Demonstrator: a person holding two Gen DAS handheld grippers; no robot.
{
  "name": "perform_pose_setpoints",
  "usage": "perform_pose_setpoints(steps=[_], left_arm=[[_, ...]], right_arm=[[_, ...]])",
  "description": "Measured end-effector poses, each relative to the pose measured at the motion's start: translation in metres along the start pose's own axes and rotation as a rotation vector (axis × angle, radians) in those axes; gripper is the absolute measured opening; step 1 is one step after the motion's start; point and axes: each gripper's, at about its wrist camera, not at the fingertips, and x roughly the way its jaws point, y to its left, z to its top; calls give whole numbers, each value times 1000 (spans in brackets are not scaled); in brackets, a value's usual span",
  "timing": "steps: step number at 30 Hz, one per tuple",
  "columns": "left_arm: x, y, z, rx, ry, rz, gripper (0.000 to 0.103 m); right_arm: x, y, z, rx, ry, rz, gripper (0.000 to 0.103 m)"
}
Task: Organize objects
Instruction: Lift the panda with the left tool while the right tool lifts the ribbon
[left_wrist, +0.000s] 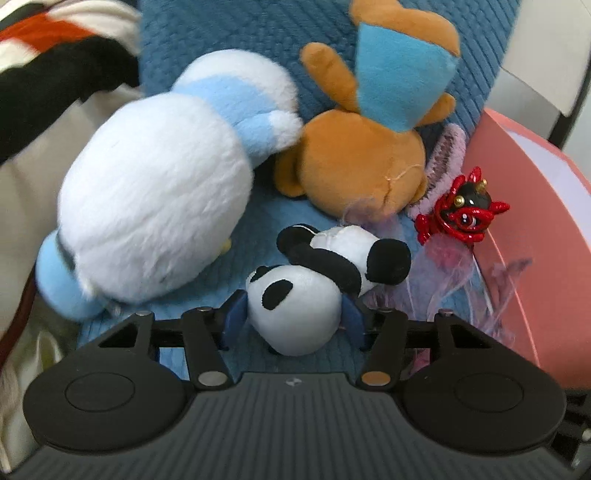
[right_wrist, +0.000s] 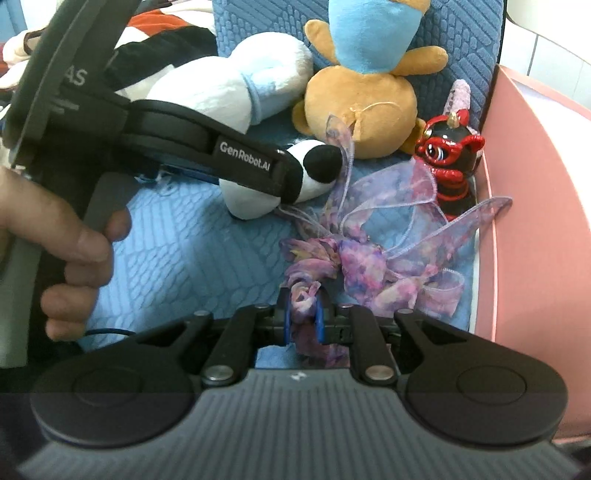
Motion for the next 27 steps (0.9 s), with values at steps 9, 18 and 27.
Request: perform_pose_setpoints(steps=[9,18,27], left_arm=[[-37,27,-30,-225,5,-28,60],[-17,36,-28,-269,79,-75,75],[-2,35,-28,-283,99,-101,77]], right_arm=[[-12,15,-11,-21,-2,-2,18],[-16,26,-29,4,-33,-31,48],[-30,15,-15,-18,-156,-70,84]])
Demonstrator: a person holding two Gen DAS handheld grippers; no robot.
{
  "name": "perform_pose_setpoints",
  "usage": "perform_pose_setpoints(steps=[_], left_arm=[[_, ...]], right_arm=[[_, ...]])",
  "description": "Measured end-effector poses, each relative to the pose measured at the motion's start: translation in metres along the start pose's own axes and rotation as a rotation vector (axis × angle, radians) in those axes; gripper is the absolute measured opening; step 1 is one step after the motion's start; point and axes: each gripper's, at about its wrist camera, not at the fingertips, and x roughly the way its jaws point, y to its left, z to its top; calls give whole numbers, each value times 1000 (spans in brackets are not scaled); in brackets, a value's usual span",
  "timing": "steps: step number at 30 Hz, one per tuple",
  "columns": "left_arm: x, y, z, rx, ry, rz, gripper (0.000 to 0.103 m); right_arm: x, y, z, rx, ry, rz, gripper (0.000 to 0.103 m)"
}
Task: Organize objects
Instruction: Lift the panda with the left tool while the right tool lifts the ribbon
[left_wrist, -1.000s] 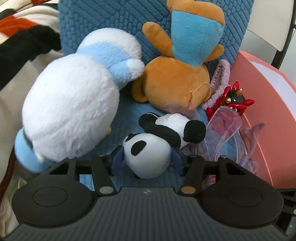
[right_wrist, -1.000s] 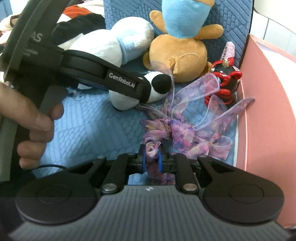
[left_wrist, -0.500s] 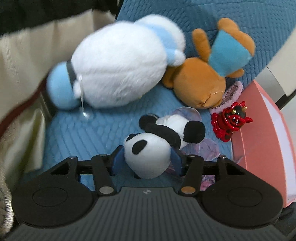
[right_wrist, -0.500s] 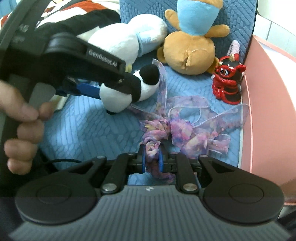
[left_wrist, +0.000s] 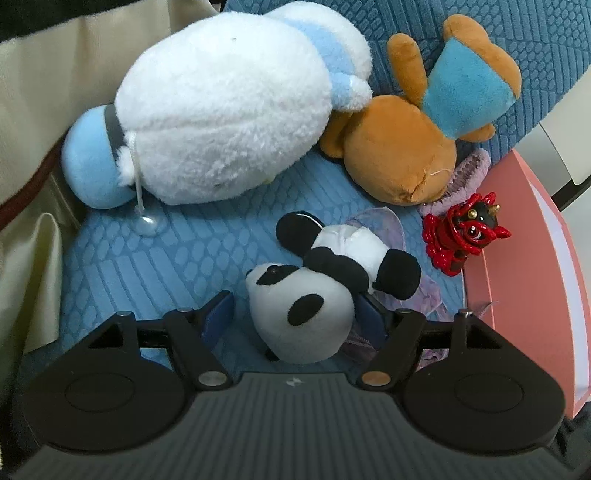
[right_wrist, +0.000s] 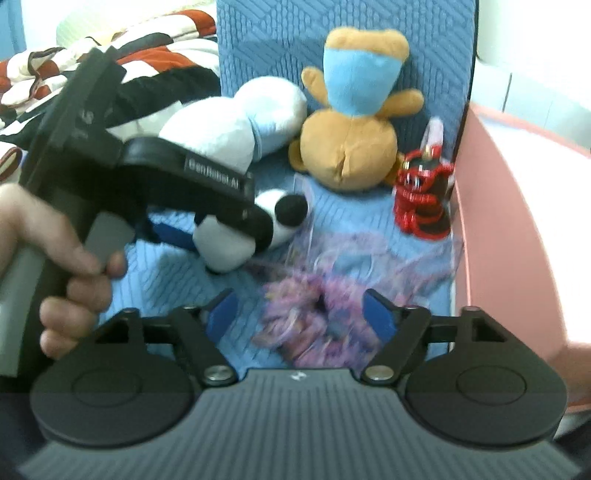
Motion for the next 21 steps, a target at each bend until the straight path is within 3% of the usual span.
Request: perform_pose_setpoints(steps=[5,9,12,14,18,21], left_arm=[[0,-2,-1,12,-1,-2,76],[0,-2,-1,13,-1,-5,76],[-1,0,0,-3,-6,-10,75],[-3,0,-1,-4,-12,-6,75],[-5,-3,-2,2,-20,-7,67],[-10,-6,-3,10,-33,-2,62]], right_arm=[[21,-3,3,-70,49,-50,85],[44,-10,-1,-45,143,11,85],[51,-12,-6,-47,156,-15,83],[50,-15,-7,-26,145,-27,73],[44,-25,-6,26,148,-66,24],[37,-34,-4,67,138,-69,19]])
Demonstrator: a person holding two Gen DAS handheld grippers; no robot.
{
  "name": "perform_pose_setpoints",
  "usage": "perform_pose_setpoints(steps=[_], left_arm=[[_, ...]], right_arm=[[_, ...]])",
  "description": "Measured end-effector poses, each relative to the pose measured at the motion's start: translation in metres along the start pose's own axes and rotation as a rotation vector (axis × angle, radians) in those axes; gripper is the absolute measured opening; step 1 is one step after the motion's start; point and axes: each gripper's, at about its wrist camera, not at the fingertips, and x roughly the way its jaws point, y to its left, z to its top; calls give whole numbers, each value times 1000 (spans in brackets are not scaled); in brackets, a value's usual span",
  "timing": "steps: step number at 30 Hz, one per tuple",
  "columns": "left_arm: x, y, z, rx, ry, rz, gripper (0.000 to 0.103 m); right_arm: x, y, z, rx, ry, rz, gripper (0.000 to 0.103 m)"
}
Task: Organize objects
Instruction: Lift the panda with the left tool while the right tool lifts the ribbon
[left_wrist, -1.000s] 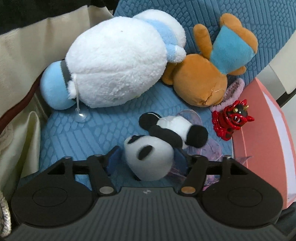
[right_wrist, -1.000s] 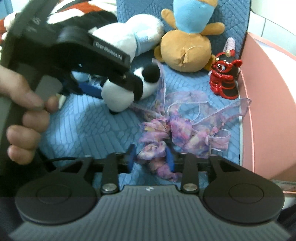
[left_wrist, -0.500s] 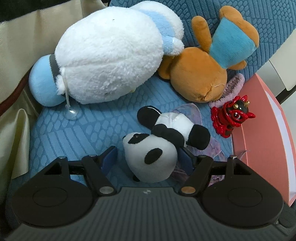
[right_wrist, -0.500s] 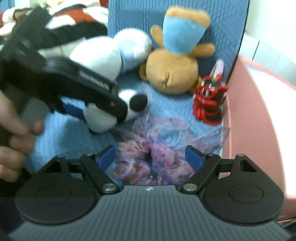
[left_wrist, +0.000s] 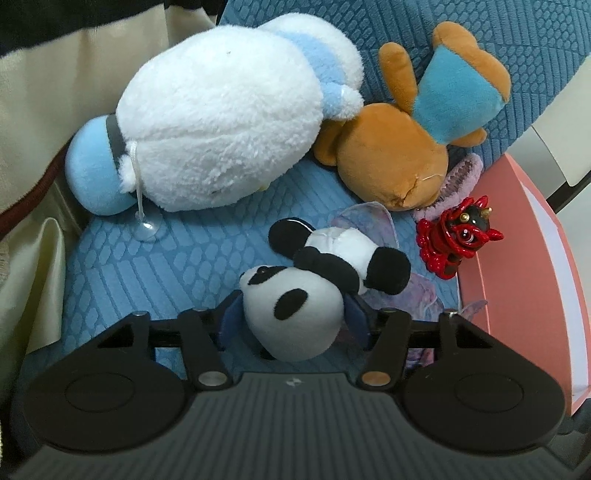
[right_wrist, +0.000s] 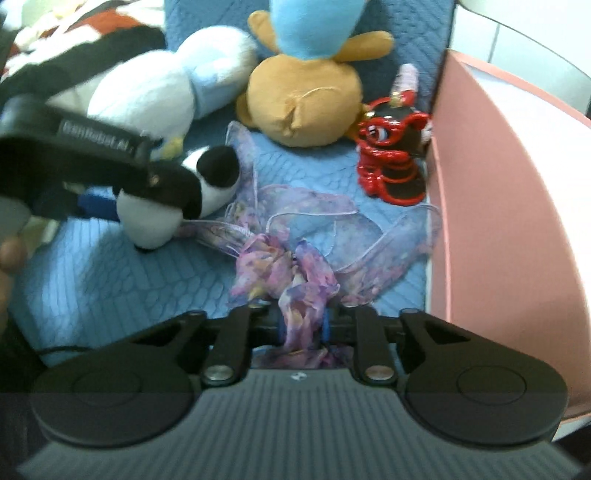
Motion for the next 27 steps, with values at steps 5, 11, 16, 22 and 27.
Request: perform_pose_setpoints(steps=[5,11,16,22,27], left_arm=[[-13,1,-6,-15,-36,11,61],[-31,5,-19,-67,-64,16,61],[-49,-4,-35,-104,-87,24,61],[-72,-16,-43,-114,-114,20,61],[-90,-25,-46,-147,-115,18,61]], right_arm=[[-16,-5,5,17,-42,0,19],[-32,-5,10,38,-50,24,19],[-48,-4,10,50,-57,45,19],[-69,-4,8,61,-40,67,19],[-89,-11,13,63,-37,83,19]])
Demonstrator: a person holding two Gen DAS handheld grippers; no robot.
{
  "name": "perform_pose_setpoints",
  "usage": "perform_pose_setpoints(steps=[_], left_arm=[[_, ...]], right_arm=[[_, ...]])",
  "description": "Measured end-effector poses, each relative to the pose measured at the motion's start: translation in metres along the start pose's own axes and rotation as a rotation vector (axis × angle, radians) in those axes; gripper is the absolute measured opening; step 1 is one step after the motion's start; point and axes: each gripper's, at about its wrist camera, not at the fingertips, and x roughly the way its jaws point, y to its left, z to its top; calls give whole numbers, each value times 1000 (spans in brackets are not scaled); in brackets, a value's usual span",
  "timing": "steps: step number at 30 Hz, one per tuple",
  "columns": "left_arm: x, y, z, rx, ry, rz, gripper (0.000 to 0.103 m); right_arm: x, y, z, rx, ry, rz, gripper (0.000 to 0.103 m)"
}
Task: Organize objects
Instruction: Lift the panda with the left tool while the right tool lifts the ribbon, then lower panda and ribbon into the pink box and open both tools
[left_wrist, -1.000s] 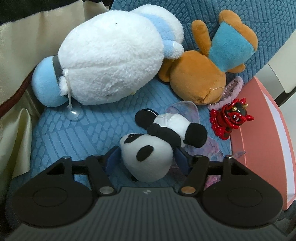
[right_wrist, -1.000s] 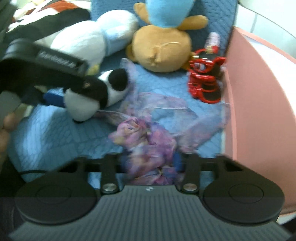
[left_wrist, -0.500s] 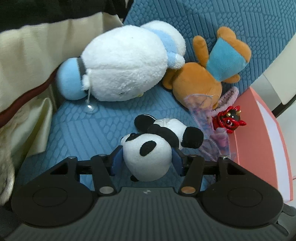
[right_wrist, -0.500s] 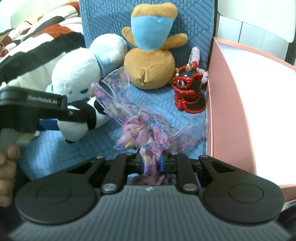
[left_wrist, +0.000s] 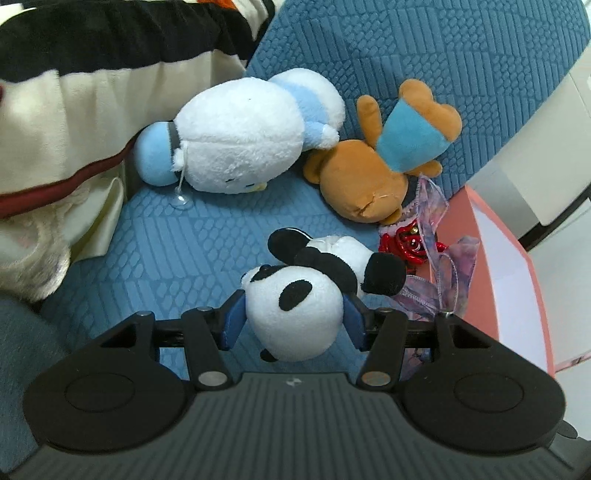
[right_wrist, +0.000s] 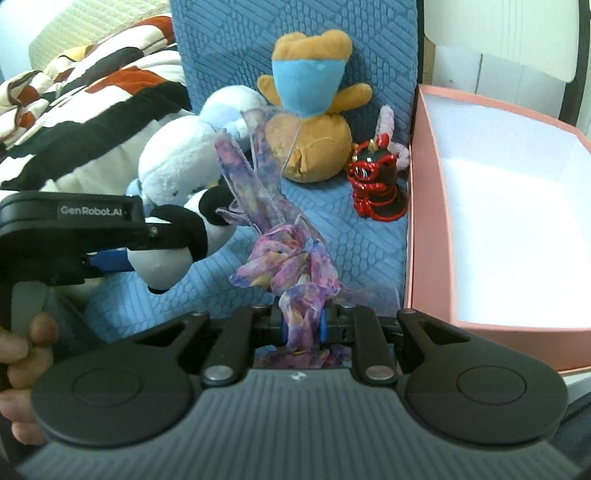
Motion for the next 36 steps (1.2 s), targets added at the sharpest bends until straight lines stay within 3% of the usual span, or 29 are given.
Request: perform_pose_setpoints(steps=[9,26,36], left_arm=[[-19,-35,4,-9,31,0,61],[-76,-137,36,64,-62,-66,61],[-69,-199,38,114,-70,-148,61]], right_arm=[[-38,-15,31,27,-15,34,19],[-111,-69,87,60,-108,85,19],[-134,-114,111,70,-166,59,19]])
